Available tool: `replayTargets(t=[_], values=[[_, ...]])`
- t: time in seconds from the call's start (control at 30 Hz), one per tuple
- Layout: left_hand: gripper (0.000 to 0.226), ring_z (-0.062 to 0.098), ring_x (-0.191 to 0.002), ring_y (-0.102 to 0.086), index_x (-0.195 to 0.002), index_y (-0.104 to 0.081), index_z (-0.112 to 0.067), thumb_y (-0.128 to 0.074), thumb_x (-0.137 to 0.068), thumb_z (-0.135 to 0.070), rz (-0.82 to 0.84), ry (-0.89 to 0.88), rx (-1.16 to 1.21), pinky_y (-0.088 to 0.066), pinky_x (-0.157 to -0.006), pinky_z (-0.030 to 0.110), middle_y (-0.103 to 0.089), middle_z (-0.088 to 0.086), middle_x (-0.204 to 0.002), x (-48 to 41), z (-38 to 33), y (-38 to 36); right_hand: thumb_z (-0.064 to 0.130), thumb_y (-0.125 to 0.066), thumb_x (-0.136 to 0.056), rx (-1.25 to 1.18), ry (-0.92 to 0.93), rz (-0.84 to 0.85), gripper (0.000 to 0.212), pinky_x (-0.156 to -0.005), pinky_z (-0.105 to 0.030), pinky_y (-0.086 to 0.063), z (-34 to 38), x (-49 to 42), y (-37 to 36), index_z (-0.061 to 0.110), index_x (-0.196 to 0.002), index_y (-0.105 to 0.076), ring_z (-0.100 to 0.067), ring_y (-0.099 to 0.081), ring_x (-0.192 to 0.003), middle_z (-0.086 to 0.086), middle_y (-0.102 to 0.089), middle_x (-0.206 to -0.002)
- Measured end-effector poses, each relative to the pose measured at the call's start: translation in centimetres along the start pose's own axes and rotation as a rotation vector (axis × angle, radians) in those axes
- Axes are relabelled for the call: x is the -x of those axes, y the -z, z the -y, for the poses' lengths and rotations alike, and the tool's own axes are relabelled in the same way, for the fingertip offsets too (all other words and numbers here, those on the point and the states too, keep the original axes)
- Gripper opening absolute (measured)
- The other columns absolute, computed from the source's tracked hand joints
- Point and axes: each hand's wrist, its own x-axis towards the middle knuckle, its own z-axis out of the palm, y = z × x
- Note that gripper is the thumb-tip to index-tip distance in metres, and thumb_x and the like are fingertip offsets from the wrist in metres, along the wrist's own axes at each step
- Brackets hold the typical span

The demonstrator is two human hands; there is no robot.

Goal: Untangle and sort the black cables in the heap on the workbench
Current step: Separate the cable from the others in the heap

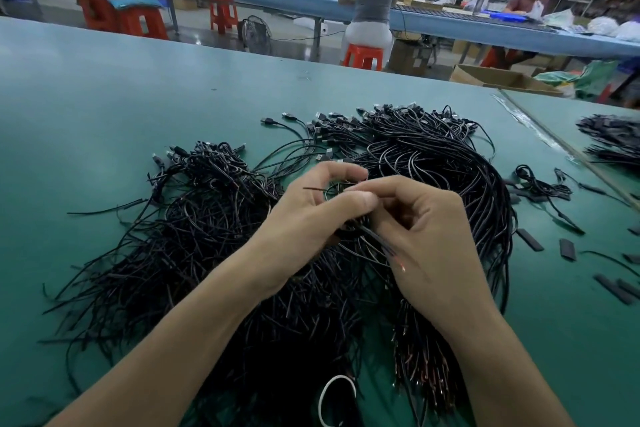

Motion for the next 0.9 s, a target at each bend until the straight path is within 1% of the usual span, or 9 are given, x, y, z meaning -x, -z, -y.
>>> replayTargets(t=[0.17, 0.27, 0.37, 0.53, 0.63, 0.7, 0.77, 0.83, 0.9], values=[[0.040, -0.009, -0.038, -0.050, -0.121, -0.060, 0.006, -0.031, -0.108, -0.017, -0.028, -0.119, 0.086, -0.034, -0.042, 0.001, -0.055, -0.017, -0.044, 0.4, -0.6, -1.1, 0.005, -0.066, -0.090, 0.023, -0.005, 0.121, 0.025, -0.053, -0.036, -0.046, 0.2, -0.1, 0.1, 0.026, -0.087, -0.078, -0.018, -0.054, -0.056, 0.006, -0.068, -0.066], [0.052, -0.005, -0.034, -0.049, -0.105, -0.067, 0.009, -0.027, -0.109, -0.025, -0.127, -0.087, 0.157, -0.035, -0.038, 0.004, -0.059, -0.011, -0.045, 0.4, -1.0, -1.2, 0.006, -0.069, -0.088, 0.003, -0.009, 0.200, 0.022, -0.059, -0.030, -0.053, 0.8, 0.0, 0.3, 0.026, -0.087, -0.078, -0.011, -0.062, -0.060, 0.009, -0.071, -0.070], [0.070, 0.005, -0.031, -0.034, -0.085, -0.069, 0.012, -0.032, -0.106, -0.044, -0.256, -0.049, 0.089, -0.026, -0.037, 0.014, -0.045, -0.008, -0.039, -0.1, -0.3, -1.0, 0.004, -0.075, -0.083, -0.071, -0.090, 0.138, 0.020, -0.072, -0.022, -0.057, 0.8, 0.1, -0.2, 0.023, -0.091, -0.077, -0.006, -0.072, -0.076, 0.012, -0.076, -0.082], [0.069, 0.008, -0.034, -0.027, -0.069, -0.076, -0.014, -0.033, -0.104, -0.055, -0.335, -0.034, 0.143, -0.024, -0.036, 0.018, -0.039, -0.005, -0.041, -0.5, 0.2, -0.6, 0.019, -0.074, -0.086, 0.116, -0.160, 0.028, 0.012, -0.056, -0.032, -0.054, 0.3, 0.4, -0.8, 0.026, -0.077, -0.071, -0.014, -0.064, -0.059, 0.010, -0.071, -0.070], [0.069, 0.008, -0.034, -0.029, -0.063, -0.074, -0.017, -0.034, -0.104, -0.055, -0.354, -0.021, 0.141, -0.025, -0.035, 0.018, -0.040, -0.006, -0.041, -0.5, 0.3, -0.6, 0.023, -0.070, -0.090, 0.141, -0.151, 0.018, 0.011, -0.047, -0.019, -0.045, 0.3, 0.6, -1.4, 0.027, -0.080, -0.068, -0.005, -0.057, -0.051, 0.020, -0.069, -0.071], [0.068, 0.008, -0.034, -0.030, -0.069, -0.076, -0.015, -0.033, -0.104, -0.054, -0.353, -0.020, 0.121, -0.026, -0.036, 0.018, -0.039, -0.006, -0.040, -0.4, 0.2, -0.5, 0.037, -0.069, -0.089, 0.151, -0.179, -0.020, 0.009, -0.052, -0.012, -0.046, 0.2, 0.6, -1.7, 0.029, -0.088, -0.068, 0.003, -0.062, -0.059, 0.024, -0.068, -0.077], [0.065, 0.006, -0.034, -0.030, -0.081, -0.077, -0.011, -0.031, -0.105, -0.051, -0.327, -0.027, 0.126, -0.027, -0.036, 0.016, -0.041, -0.008, -0.040, -0.3, 0.0, -0.6, 0.044, -0.067, -0.088, 0.123, -0.231, -0.025, 0.017, -0.064, -0.019, -0.055, -0.1, 0.5, -1.7, 0.029, -0.096, -0.070, 0.002, -0.067, -0.069, 0.022, -0.070, -0.080], [0.062, 0.002, -0.033, -0.031, -0.093, -0.075, -0.005, -0.030, -0.107, -0.045, -0.302, -0.040, 0.130, -0.027, -0.036, 0.013, -0.048, -0.012, -0.040, -0.2, -0.1, -0.8, 0.037, -0.066, -0.091, 0.027, -0.296, 0.019, 0.014, -0.074, -0.038, -0.060, -0.1, 0.3, -1.7, 0.026, -0.090, -0.074, -0.010, -0.071, -0.072, 0.011, -0.074, -0.078], [0.060, 0.002, -0.032, -0.030, -0.096, -0.073, -0.002, -0.030, -0.107, -0.043, -0.287, -0.041, 0.133, -0.026, -0.035, 0.014, -0.051, -0.014, -0.041, -0.2, -0.1, -0.9, 0.027, -0.067, -0.093, -0.076, -0.332, 0.044, 0.013, -0.074, -0.046, -0.060, -0.1, 0.3, -1.7, 0.023, -0.083, -0.075, -0.018, -0.072, -0.071, 0.001, -0.075, -0.075]])
